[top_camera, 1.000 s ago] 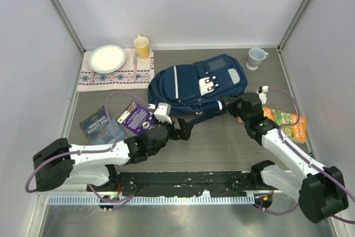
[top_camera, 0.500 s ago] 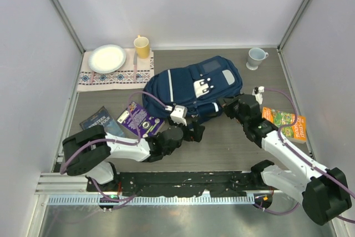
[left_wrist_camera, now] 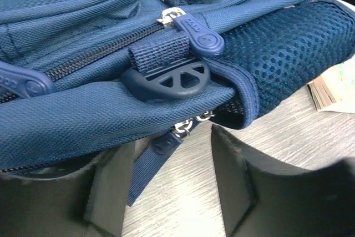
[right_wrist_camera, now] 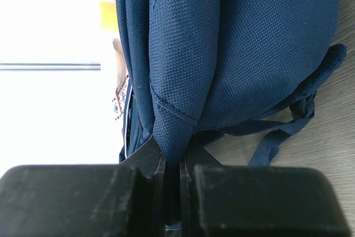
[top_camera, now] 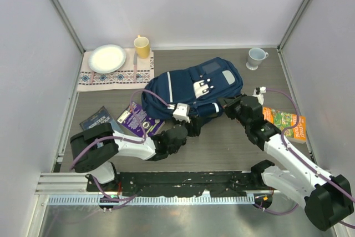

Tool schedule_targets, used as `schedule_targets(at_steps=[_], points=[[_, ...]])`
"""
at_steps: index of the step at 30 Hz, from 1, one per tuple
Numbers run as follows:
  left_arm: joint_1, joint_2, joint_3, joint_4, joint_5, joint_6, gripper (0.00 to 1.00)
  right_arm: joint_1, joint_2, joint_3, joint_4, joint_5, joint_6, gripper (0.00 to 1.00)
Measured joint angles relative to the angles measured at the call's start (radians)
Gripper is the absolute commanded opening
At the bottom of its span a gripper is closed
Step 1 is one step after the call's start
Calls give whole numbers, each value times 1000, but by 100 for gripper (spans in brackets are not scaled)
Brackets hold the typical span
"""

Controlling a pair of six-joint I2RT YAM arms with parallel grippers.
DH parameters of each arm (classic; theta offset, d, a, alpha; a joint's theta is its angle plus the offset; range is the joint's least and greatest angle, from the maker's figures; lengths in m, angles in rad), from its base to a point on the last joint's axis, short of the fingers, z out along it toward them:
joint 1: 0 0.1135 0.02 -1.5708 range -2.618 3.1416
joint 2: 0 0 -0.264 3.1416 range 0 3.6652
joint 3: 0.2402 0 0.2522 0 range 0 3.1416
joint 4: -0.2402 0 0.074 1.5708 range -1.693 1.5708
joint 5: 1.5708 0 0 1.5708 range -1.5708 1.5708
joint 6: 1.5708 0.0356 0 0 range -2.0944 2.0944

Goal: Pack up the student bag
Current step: Unzip the student bag at the center of the board.

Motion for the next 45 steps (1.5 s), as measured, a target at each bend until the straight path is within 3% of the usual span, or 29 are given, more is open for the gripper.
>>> schedule_targets(at_steps=[3,11,14,18,21,24,35,45], points=[[0,0,1,2,-23,9,42,0,-4,0,-1,1,0,1],[-1,-29,-8,20,-40,23,48,0,-6,0,-2,2,-1,1],[-2,-49,-12,27,-40,23,40,0,-6,0,-2,3,-1,1],[-2,-55,-12,31,-47,24,17,0,-6,0,-2,4,-1,1],[-2,-55,-13,34,-51,27,12,0,-6,0,-2,4,-1,1],[-2,-55,-13,40,-50,27,1,0,-6,0,-2,4,-2,1],[-2,-99,-52,34,-37,23,0,1,-6,0,-6,14,-27,1],[-3,-313,-113,-272,4,6,0,-58,28,27,-51,-21,-114,1]])
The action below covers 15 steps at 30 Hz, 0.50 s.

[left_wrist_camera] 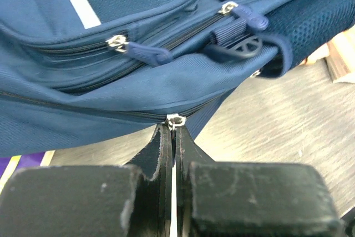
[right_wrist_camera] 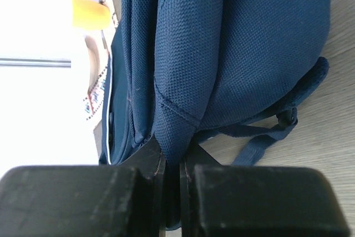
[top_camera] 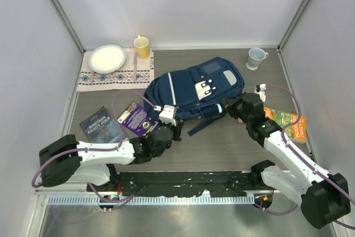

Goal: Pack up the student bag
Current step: Unzip the student bag at the center of the board.

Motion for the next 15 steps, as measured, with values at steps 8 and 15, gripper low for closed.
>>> schedule_targets(at_steps=[8,15], points=[[8,-179,-64,-180,158,-5,0,-117,106,74,-68,-143,-136,1],[10,-164,-47,-195,315,3,0,-194,299,232,-144,-282,-276,32]])
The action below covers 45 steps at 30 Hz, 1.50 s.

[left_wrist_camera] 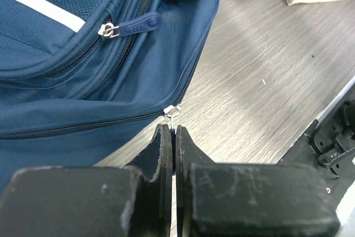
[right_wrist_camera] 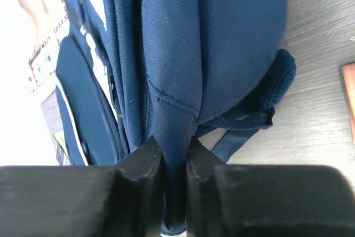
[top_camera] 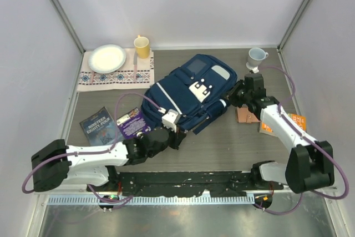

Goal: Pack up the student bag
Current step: Unzip the student bag at the center of the board.

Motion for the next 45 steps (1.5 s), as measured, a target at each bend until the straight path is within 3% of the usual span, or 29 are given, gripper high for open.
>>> schedule_targets(at_steps=[1,2,4,8,15,20,29,45], points=[[0,23,11,7,13,0,0,-13,31,23,-11,-10,-14,54],[0,43,18,15,23,0,0,-29,60,42,-16,-9,-33,61],[-3,95,32,30,35,-5,0,-62,79,52,-14,14,-52,71],[-12,208,67,17,45,-14,0,-113,60,60,-12,85,-96,77],[-16,339,194,18,70,-15,0,-114,-182,45,-93,148,-137,77],[-16,366,277,14,99,9,0,-114,-375,-92,-94,19,-100,76],[-9,385,336,17,151,64,0,-114,-468,-423,-76,-251,56,75],[-9,417,349,17,176,66,0,-69,-464,-448,94,-307,177,75]])
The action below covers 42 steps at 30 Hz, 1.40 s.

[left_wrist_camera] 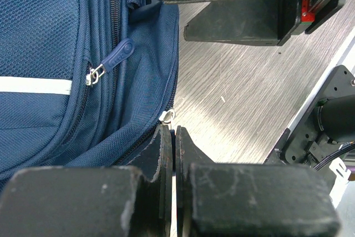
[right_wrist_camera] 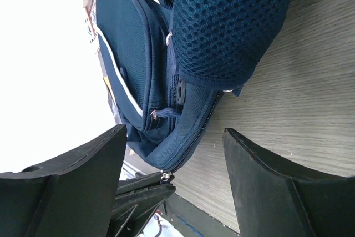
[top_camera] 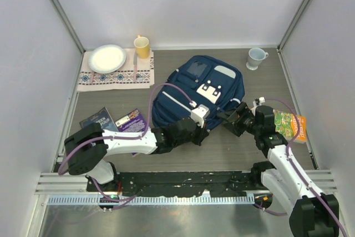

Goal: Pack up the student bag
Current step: Unzip the student bag at the center of the board.

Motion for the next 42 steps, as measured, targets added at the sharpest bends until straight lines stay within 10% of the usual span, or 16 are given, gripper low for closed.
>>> schedule_targets(at_steps=[13,26,42], points=[[0,-9,5,-3,-11,0,0,237,69,-3,80,163,75,72],[6,-121,-70,1,-22,-10,0,281,147,-18,182,261,134,1],[7,-362,-171,-136,-134,-23,0,263,193,218,-54,323,-68,1]])
